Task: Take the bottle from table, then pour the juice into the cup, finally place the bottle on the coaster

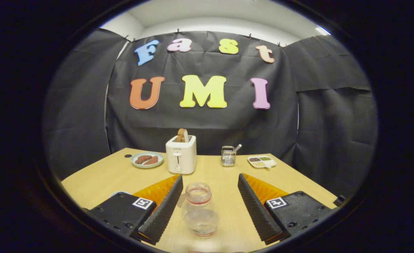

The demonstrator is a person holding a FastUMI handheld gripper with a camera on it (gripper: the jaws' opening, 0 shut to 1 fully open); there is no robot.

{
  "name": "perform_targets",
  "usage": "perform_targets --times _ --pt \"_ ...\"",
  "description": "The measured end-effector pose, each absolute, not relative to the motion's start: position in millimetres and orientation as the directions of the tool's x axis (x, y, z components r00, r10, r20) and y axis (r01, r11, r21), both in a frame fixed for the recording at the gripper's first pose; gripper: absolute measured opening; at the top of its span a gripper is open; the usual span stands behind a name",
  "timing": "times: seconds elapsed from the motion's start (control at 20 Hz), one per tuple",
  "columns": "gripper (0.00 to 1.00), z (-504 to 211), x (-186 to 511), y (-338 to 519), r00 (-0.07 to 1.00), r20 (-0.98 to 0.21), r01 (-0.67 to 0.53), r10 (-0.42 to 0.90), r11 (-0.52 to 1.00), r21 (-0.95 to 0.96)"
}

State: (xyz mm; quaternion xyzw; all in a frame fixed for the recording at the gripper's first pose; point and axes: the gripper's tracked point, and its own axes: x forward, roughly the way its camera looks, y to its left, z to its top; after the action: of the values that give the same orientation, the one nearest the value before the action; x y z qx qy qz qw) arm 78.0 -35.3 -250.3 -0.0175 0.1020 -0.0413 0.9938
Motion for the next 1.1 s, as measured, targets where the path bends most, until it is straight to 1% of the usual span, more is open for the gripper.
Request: perform_targets --times 0.4,0.8,1.1 --pt "1.0 -293 75 -32 0.964 -0.254 0.07 -0.076 0.997 -0.032" --pt "1.0 -325 70 -28 0.957 -0.278 0.069 -0.077 0.997 -0.037" --pt "1.0 -338 65 -22 0.967 -0.244 0.068 -0.076 0.997 -0.041"
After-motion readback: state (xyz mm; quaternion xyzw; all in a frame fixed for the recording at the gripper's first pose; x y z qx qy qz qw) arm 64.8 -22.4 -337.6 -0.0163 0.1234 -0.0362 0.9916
